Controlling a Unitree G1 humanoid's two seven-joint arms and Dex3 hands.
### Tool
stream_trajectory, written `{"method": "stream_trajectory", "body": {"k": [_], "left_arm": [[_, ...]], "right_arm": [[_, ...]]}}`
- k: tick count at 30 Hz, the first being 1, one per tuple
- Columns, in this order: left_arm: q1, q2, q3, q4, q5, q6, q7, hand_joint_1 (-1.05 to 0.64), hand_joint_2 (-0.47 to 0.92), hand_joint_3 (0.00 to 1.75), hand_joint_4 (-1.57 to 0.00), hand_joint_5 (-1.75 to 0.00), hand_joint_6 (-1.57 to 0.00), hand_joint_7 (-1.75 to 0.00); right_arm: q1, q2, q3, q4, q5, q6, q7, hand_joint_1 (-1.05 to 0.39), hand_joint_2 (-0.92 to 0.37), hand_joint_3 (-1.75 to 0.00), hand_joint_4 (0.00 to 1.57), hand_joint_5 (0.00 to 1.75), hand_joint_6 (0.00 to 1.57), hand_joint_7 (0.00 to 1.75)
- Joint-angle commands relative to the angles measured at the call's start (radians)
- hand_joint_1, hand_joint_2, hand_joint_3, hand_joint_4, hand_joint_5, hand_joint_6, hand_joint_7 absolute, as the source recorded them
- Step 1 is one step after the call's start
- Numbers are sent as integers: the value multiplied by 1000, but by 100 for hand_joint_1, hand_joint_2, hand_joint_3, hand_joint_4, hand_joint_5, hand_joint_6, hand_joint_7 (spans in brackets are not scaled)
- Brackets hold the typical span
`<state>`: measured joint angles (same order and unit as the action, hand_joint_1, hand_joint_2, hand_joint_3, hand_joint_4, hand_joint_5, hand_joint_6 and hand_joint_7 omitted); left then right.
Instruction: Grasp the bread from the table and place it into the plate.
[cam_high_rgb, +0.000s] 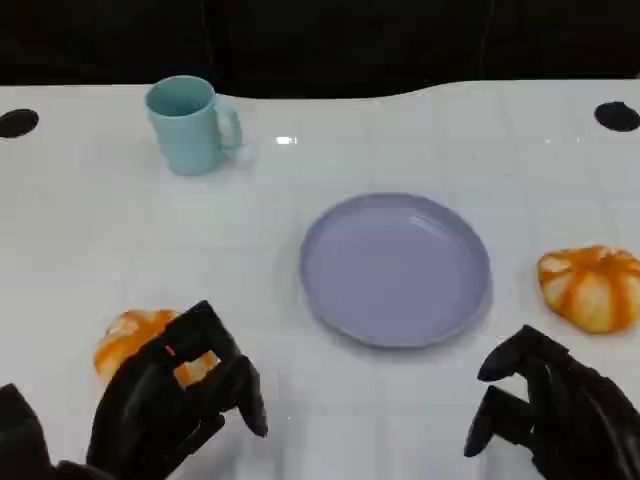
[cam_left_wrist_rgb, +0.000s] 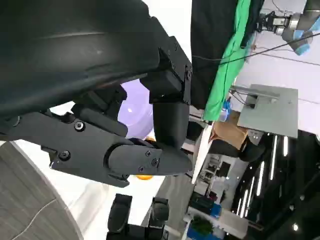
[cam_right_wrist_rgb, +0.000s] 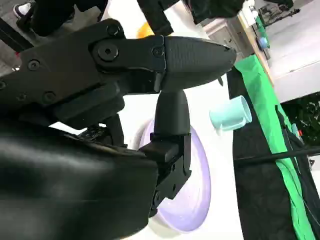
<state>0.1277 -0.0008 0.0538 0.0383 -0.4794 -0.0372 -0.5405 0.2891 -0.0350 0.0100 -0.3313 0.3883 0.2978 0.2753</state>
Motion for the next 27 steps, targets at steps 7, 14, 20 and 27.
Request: {"method": "stream_trajectory", "body": {"k": [7,14,20,27], "left_arm": [[0,7,8,0,-7,0,-11,-55,92,30,-86,-175,-57,-175],[-2,8,9,2,-6,1,-10,-55,92,30,-86,-175,-57,-175],[-2,4,9,2,-4,-4,-6,-54,92,31,-87,-175,-57,-175],[6,-1,13,-14,-1,-12,6,-55,92,29,-84,-175,-55,-171]], "right_arm": [[4,-5,-7,-3,5,-8,1,-50,-92,-48,62,175,40,171],[3,-6,-7,-6,5,-3,-1,-50,-92,-47,62,175,40,170],[2,-7,-6,-3,2,-9,2,-50,-92,-47,62,175,40,169],[3,-3,-6,-7,7,-3,-1,-50,-92,-47,61,175,40,169]]}}
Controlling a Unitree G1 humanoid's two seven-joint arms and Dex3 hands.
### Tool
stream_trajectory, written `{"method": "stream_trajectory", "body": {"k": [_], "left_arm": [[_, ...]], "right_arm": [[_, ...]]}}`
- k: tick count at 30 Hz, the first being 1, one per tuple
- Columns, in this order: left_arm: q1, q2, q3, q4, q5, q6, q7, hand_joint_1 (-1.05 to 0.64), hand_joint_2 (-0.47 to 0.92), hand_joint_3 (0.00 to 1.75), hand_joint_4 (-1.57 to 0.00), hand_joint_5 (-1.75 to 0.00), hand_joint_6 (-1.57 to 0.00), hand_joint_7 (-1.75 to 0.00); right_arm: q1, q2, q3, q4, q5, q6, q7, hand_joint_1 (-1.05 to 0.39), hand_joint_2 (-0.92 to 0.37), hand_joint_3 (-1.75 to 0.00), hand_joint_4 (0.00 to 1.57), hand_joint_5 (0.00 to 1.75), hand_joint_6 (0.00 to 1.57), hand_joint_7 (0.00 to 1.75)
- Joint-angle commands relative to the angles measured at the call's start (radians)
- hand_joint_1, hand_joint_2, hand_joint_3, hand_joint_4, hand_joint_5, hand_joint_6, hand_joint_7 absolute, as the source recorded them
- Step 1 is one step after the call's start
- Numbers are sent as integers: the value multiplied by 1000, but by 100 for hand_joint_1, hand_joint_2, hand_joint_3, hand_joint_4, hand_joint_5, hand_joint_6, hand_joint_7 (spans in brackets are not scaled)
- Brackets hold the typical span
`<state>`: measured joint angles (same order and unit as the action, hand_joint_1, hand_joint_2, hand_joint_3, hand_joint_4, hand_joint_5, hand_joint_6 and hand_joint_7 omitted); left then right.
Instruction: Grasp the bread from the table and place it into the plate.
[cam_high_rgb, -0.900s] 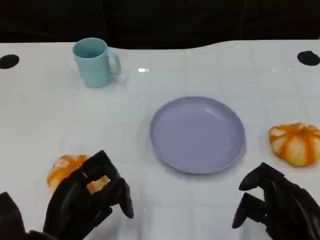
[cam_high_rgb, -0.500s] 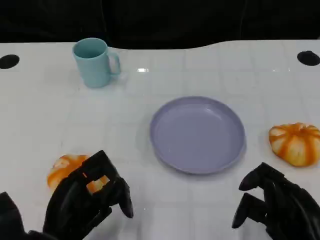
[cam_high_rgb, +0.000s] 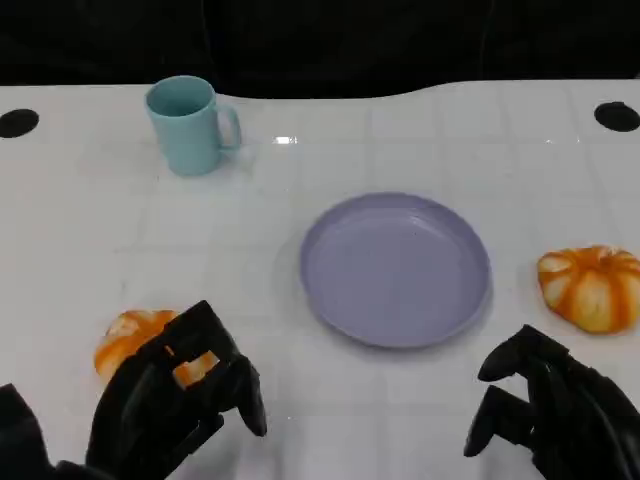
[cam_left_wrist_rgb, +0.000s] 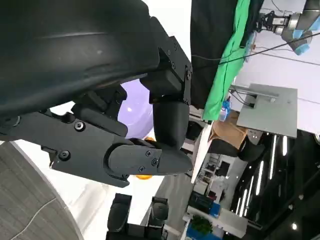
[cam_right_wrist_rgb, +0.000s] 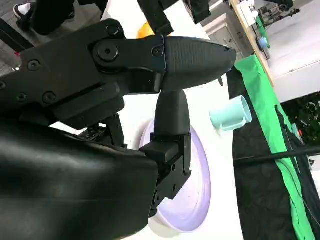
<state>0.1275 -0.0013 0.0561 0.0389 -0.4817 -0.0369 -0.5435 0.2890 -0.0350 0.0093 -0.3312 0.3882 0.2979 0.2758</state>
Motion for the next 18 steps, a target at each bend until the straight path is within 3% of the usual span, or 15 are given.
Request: {"method": "stream_trajectory", "body": {"k": [1,9,10,11,12,13,14,16,18], "left_arm": [[7,-1,11,-17,2,-13,10,-55,92,29,-83,-175,-54,-171],[7,-3,12,-18,3,-12,9,-56,92,28,-82,-175,-54,-170],[4,31,6,-53,90,-46,43,-56,92,28,-82,-175,-54,-170],[2,55,2,-80,157,-73,68,-57,92,27,-63,-152,-43,-134],[1,71,-1,-99,205,-91,87,-57,92,27,-54,-132,-52,-82],[0,109,-3,-139,272,-86,107,-58,92,27,-51,-125,-56,-63],[1,139,-6,-167,330,-82,124,-57,92,24,-47,-105,-56,-42],[3,176,-10,-206,400,-78,147,-56,92,21,-46,-76,-59,-16],[6,183,-15,-217,412,-75,158,-56,92,20,-47,-68,-60,-9]], "right_arm": [[4,-3,-5,-8,8,-2,-2,-50,-92,-47,61,175,40,169],[4,-3,-5,-8,8,-2,-2,-50,-92,-47,61,175,40,168],[3,-3,-6,-7,9,-2,-1,-50,-92,-47,61,175,40,168],[3,-3,-6,-7,10,-2,0,-51,-92,-47,61,175,40,168],[3,-3,-6,-6,11,-2,1,-51,-92,-47,61,175,41,168],[4,-3,-6,-7,9,-3,1,-51,-92,-47,61,175,41,168],[4,-3,-5,-9,8,-2,-1,-51,-92,-48,61,175,40,168],[5,-2,-5,-11,8,0,-4,-50,-92,-48,61,175,40,169],[5,-1,-6,-12,9,1,-5,-50,-92,-48,62,175,40,169]]}}
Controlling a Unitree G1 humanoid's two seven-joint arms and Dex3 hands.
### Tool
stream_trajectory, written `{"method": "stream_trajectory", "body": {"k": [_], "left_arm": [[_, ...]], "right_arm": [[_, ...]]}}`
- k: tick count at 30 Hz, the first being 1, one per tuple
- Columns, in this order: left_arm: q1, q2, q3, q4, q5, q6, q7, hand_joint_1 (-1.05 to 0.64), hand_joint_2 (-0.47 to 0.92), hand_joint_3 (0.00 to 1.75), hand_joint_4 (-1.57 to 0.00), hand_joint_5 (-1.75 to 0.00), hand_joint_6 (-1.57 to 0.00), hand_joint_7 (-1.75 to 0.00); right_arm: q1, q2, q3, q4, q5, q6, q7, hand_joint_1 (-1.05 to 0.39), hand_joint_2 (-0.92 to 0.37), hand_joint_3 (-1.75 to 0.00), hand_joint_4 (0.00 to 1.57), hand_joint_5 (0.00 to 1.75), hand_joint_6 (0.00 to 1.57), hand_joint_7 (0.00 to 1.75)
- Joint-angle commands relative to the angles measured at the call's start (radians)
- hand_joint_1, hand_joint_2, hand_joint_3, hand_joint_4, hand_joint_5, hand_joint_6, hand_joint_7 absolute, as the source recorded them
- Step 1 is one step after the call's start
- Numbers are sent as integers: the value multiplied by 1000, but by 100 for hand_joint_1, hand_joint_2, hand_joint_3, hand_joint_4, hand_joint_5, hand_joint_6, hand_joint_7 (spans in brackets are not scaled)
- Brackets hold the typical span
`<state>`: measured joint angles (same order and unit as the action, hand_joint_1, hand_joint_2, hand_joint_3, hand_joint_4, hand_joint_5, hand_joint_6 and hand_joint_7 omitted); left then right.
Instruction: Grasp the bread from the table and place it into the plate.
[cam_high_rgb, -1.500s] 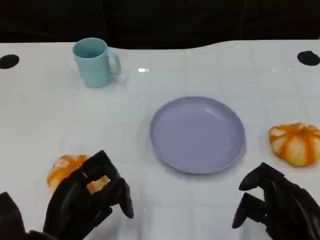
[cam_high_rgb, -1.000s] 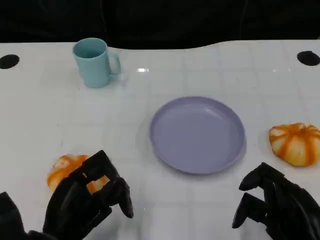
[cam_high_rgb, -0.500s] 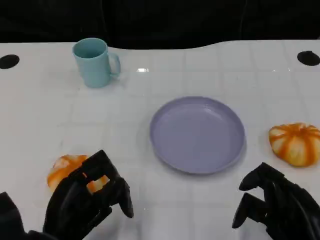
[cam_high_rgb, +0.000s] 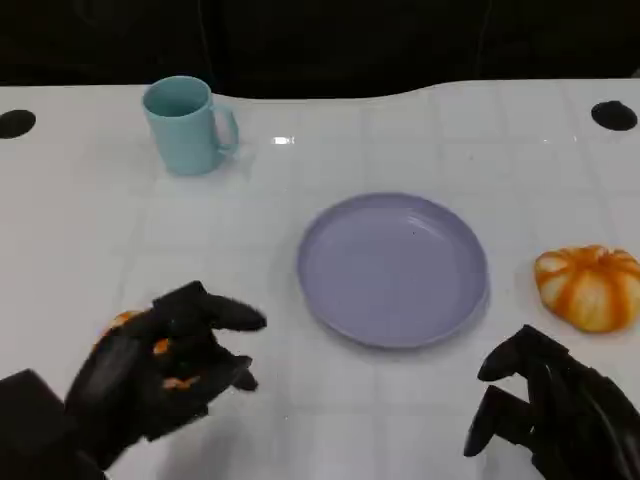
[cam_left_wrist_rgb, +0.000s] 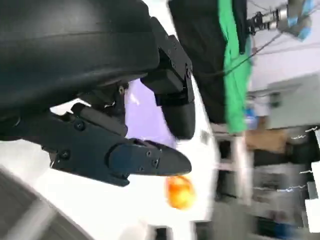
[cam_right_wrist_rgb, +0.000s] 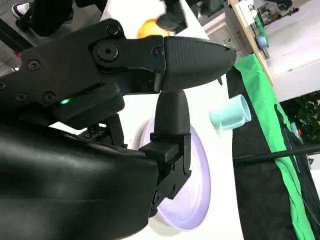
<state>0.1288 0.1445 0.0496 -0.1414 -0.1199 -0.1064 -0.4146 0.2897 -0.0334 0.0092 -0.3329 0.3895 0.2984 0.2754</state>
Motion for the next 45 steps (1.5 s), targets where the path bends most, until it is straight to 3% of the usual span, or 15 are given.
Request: {"method": "stream_trajectory", "body": {"k": [1,9,14,16,22,32,36,45], "left_arm": [[5,39,-10,-38,52,-4,33,-56,92,20,-47,-67,-60,-8],[23,174,-34,-185,370,7,102,-54,92,11,-31,-44,-43,0],[26,193,-40,-206,432,14,117,-55,92,8,-30,-34,-40,0],[30,262,-45,-250,610,22,131,-55,92,8,-22,-29,-34,0],[15,343,-86,-345,875,134,35,-52,92,8,-9,-17,-23,0],[-7,344,-126,-364,976,207,-6,-50,91,1,-8,-11,-23,0],[-81,343,-207,-267,1139,259,-29,-42,88,0,-6,-8,-20,0],[-186,313,-281,-28,1157,260,74,-42,88,1,-9,-7,-20,0]], "right_arm": [[5,-2,-5,-10,8,1,-5,-50,-92,-48,62,175,40,169],[8,-1,1,-16,2,-1,-8,-51,-92,-47,62,175,41,168],[8,1,1,-14,3,-5,-7,-50,-92,-49,63,175,42,169],[8,0,1,-13,3,-4,-6,-51,-92,-49,63,175,42,169],[6,0,3,-13,-1,-2,-10,-51,-92,-49,63,175,42,169],[3,0,3,-8,1,-6,-5,-51,-92,-49,63,175,42,168],[4,-3,3,-5,2,-10,1,-52,-92,-49,63,175,42,168],[7,0,2,-12,7,-1,-5,-52,-92,-47,63,175,43,168]]}}
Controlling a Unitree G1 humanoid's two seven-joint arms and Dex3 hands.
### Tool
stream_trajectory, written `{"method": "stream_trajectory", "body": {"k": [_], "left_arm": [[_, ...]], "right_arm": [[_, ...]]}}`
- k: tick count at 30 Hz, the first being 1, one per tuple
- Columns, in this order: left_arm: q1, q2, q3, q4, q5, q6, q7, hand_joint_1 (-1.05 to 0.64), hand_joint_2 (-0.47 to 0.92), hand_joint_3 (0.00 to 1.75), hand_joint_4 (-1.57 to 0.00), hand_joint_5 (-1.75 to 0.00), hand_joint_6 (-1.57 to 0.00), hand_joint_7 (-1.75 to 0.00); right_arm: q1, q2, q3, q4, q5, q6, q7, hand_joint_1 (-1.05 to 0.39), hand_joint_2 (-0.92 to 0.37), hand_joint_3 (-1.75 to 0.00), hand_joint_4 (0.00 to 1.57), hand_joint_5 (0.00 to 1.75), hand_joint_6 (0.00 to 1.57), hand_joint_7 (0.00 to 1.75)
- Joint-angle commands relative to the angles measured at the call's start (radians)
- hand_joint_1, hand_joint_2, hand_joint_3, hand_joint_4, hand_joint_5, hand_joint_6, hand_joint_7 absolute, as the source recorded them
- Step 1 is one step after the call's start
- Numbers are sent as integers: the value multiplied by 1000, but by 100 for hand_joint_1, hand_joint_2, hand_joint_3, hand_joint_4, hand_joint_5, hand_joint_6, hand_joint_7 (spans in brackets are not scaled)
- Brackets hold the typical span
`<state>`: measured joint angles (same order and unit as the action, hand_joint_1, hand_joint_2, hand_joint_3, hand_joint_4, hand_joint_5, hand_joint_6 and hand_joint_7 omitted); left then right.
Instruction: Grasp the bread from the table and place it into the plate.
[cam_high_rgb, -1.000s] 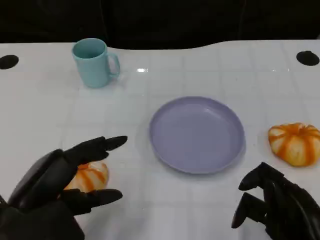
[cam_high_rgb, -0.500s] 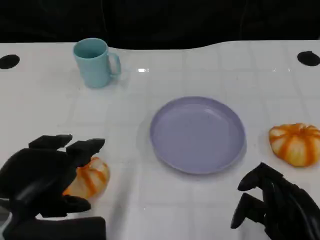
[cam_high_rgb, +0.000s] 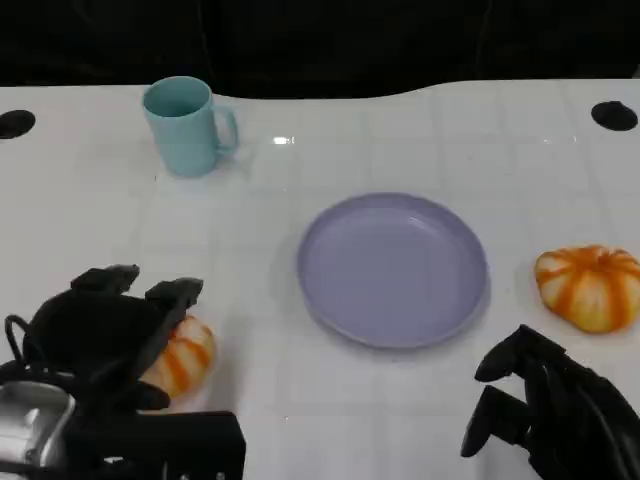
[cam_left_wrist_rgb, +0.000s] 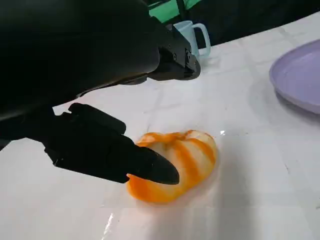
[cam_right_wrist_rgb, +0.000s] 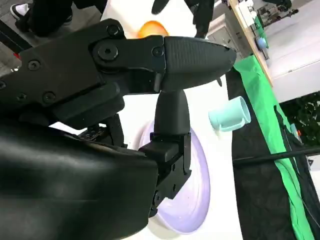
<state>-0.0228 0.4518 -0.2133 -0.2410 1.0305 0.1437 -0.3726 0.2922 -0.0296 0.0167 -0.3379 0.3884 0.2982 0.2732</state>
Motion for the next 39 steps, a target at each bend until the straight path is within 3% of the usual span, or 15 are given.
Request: {"method": "stream_trajectory", "body": {"k": [1,12,22,25,26,27,30,31,33,35,36,39], "left_arm": [[-38,7,-21,78,5,11,35,-43,88,1,-9,-6,-20,0],[-169,0,-100,363,-56,-27,100,-40,86,0,-14,-7,-17,0],[-249,-9,-143,595,-146,-110,206,-40,87,1,-26,-11,-27,-4],[-258,-9,-143,630,-181,-130,224,-38,91,3,-36,-14,-41,-8],[-261,-11,-141,640,-191,-135,240,-36,92,5,-44,-16,-55,-12],[-258,-16,-133,653,-204,-151,282,-34,92,7,-58,-23,-67,-15],[-251,-26,-108,690,-249,-221,409,-27,92,17,-67,-124,-100,-17],[-251,-25,-102,701,-266,-245,437,-25,92,28,-74,-146,-99,-42],[-254,-22,-100,719,-284,-274,467,-25,89,46,-79,-165,-84,-97],[-256,-22,-98,729,-292,-289,497,-25,88,51,-80,-169,-80,-109],[-256,-23,-96,732,-297,-295,513,-25,86,56,-83,-172,-74,-136],[-254,-29,-84,735,-317,-322,564,-26,83,61,-86,-174,-68,-165]], "right_arm": [[5,-4,-6,-7,8,0,-3,-52,-92,-47,63,175,43,168],[9,-6,-5,-16,2,5,-8,-52,-92,-48,63,175,42,169],[13,-5,-3,-22,1,7,-13,-51,-92,-50,62,175,41,169],[14,-6,-5,-22,6,7,-10,-51,-92,-50,62,175,41,168],[14,-7,-5,-22,6,7,-9,-51,-92,-50,62,175,41,168],[13,-8,-6,-23,9,10,-8,-51,-92,-50,62,175,41,168],[13,-10,-7,-24,9,12,-9,-51,-92,-50,62,175,41,168],[12,-10,-7,-24,7,12,-11,-51,-92,-50,61,175,41,169],[12,-9,-7,-24,7,13,-13,-52,-92,-49,61,175,41,169],[11,-10,-7,-24,7,13,-12,-52,-92,-48,61,175,41,169],[11,-11,-7,-24,7,13,-11,-52,-92,-48,61,175,41,169],[10,-13,-5,-20,2,6,-8,-51,-92,-49,61,175,41,169]]}}
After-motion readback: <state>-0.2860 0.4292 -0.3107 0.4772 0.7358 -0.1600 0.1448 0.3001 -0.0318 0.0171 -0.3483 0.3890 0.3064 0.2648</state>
